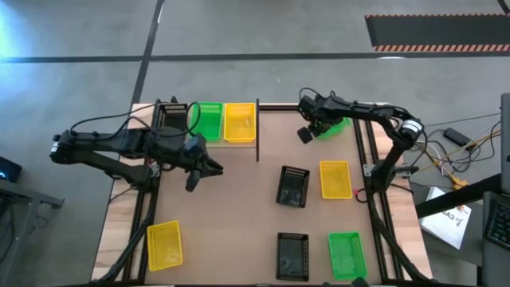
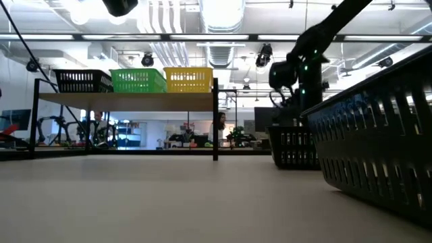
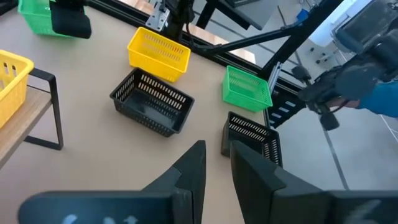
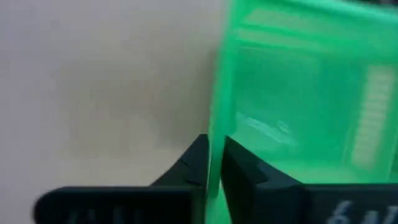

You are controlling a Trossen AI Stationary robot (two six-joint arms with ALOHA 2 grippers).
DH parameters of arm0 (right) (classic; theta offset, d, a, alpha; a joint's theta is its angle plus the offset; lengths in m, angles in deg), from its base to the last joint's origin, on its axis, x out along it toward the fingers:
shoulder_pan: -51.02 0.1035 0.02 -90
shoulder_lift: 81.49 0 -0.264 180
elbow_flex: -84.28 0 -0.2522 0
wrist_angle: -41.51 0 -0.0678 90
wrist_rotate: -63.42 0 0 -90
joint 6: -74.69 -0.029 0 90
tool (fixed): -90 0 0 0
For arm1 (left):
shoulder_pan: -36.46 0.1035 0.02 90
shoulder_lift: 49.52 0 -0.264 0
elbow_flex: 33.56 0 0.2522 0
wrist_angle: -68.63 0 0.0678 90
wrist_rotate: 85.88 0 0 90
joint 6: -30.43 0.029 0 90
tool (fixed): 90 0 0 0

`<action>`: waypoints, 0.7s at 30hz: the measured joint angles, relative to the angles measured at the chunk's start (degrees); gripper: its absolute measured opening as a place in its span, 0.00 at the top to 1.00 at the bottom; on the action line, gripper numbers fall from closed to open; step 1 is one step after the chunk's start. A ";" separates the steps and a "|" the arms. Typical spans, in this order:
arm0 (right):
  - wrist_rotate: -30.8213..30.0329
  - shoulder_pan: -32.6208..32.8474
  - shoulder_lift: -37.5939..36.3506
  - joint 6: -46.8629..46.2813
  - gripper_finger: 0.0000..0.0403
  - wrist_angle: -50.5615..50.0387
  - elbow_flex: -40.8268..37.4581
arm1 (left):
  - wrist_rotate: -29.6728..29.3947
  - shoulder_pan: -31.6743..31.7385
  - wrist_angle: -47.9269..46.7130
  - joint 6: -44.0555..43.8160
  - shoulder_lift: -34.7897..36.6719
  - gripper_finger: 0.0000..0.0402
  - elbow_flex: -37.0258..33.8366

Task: Stack baskets on shelf by color
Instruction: Stack the top green bin on top of the other green bin on the shelf

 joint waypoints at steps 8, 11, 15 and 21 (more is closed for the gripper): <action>-0.10 8.34 -10.76 -0.02 0.98 -1.81 -0.14 | 0.26 0.04 -0.13 3.61 0.61 0.86 0.00; -0.10 13.05 -15.18 -0.88 0.98 -4.06 -0.14 | 0.46 0.04 -0.20 4.98 0.98 0.86 -0.02; -0.13 22.00 -20.04 -5.25 0.98 -8.59 0.52 | 0.83 0.04 -0.65 6.41 1.47 0.86 -0.02; -0.10 41.31 -19.81 -15.95 0.98 -11.92 6.62 | 1.84 0.04 -0.71 8.88 2.39 0.86 0.00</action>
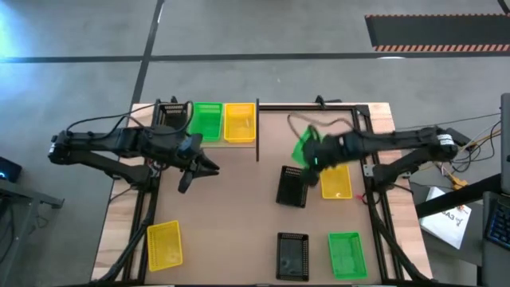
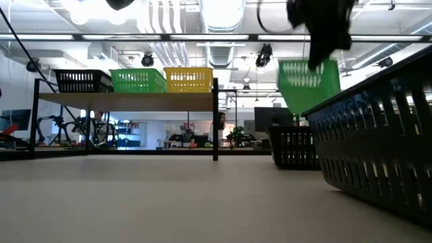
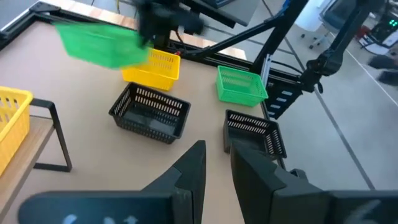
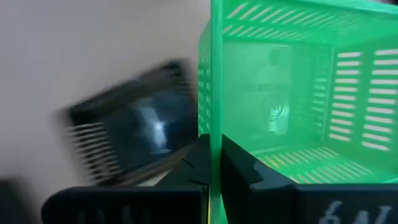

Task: Stack baskets on shelf by color
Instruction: Stack the top green bin on top of the other green bin on the shelf

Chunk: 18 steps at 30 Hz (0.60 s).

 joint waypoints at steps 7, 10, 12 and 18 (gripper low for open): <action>0.54 18.09 14.77 -7.89 0.98 1.65 17.32 | 2.15 0.00 -0.33 0.65 2.41 0.86 0.09; 0.60 21.20 23.33 -4.46 0.98 4.43 26.69 | 6.29 -0.06 -0.75 3.60 3.47 0.86 0.09; 0.67 21.73 28.89 -0.82 0.98 5.47 33.36 | 9.88 -0.46 -1.23 7.64 4.14 0.86 0.09; 0.44 21.48 42.56 18.49 0.98 4.76 54.32 | 19.51 -3.20 -3.48 21.67 3.98 0.85 0.07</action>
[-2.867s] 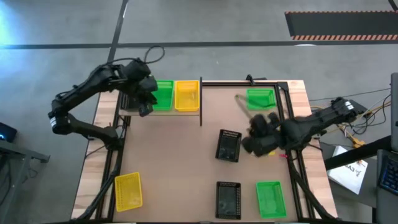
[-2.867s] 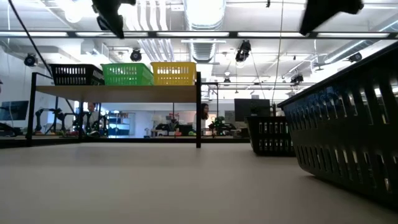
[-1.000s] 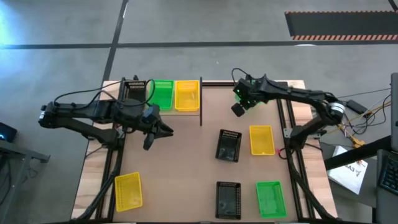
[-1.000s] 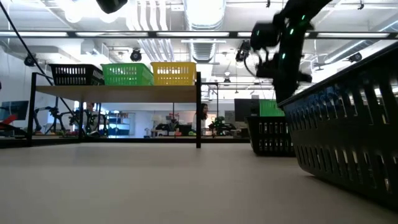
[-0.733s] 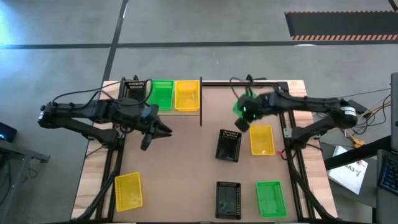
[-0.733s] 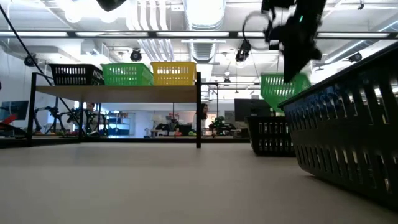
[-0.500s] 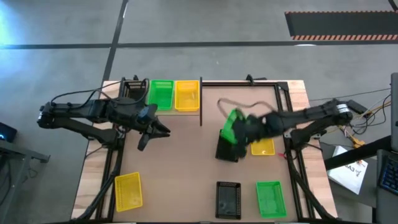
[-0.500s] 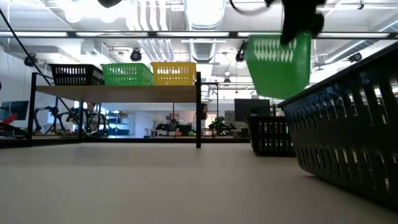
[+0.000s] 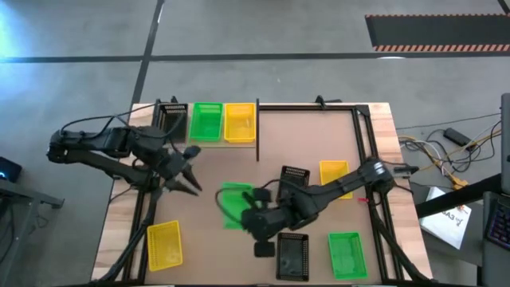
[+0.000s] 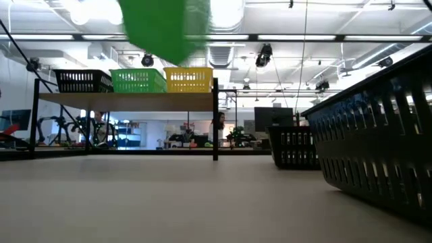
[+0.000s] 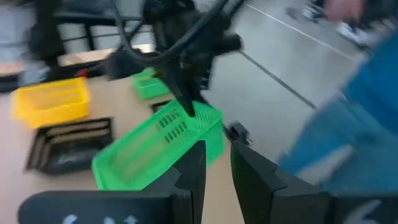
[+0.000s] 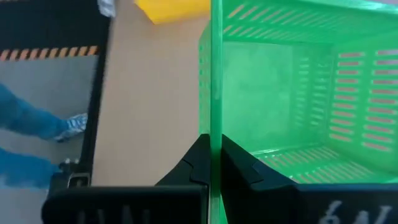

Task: Stack baskets on shelf by color
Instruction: Stack the top green bin on top of the other green bin on the shelf

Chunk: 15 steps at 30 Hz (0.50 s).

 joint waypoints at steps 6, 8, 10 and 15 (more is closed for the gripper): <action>2.59 -0.12 5.14 16.16 0.98 3.93 7.16 | 2.21 -4.48 -2.39 7.41 -2.53 0.78 0.68; 3.17 -0.27 5.01 17.04 0.98 4.46 5.50 | 2.18 -5.57 -3.69 8.44 -4.11 0.72 0.94; 2.28 -0.45 4.83 17.46 0.98 3.62 5.17 | 2.03 -6.60 -4.88 9.72 -5.55 0.66 1.05; 1.18 -0.88 4.52 19.57 0.98 2.73 5.46 | -2.58 -7.78 -7.47 11.67 -10.78 0.52 0.35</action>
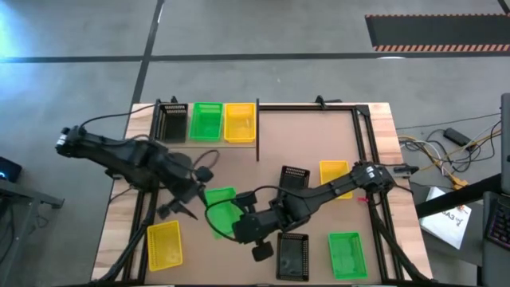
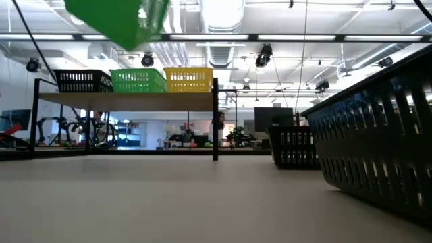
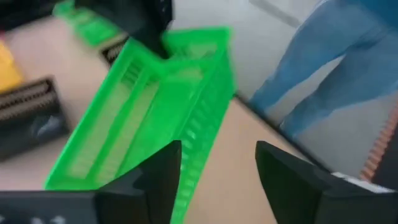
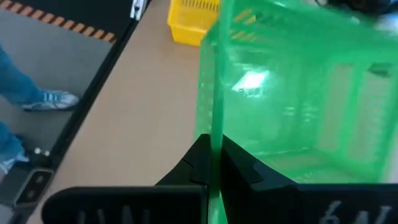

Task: Stack baskets on shelf by color
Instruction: Stack the top green bin on top of the other green bin on the shelf

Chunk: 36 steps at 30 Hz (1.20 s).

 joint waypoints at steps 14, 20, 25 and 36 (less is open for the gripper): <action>-0.60 -0.40 0.13 0.81 0.98 -2.94 0.00 | -2.01 -0.44 1.76 1.26 -3.82 0.53 2.66; -0.57 -0.49 0.13 1.67 0.98 -2.83 0.00 | -2.32 -0.42 2.47 1.26 -2.95 0.54 2.95; 1.23 -0.49 0.13 1.61 0.98 -3.72 -0.17 | -2.36 -0.66 0.53 -0.96 -2.87 0.54 4.55; 1.55 -0.47 0.20 1.92 0.98 -2.58 -0.37 | -4.64 -0.99 3.90 1.35 -5.33 0.54 2.23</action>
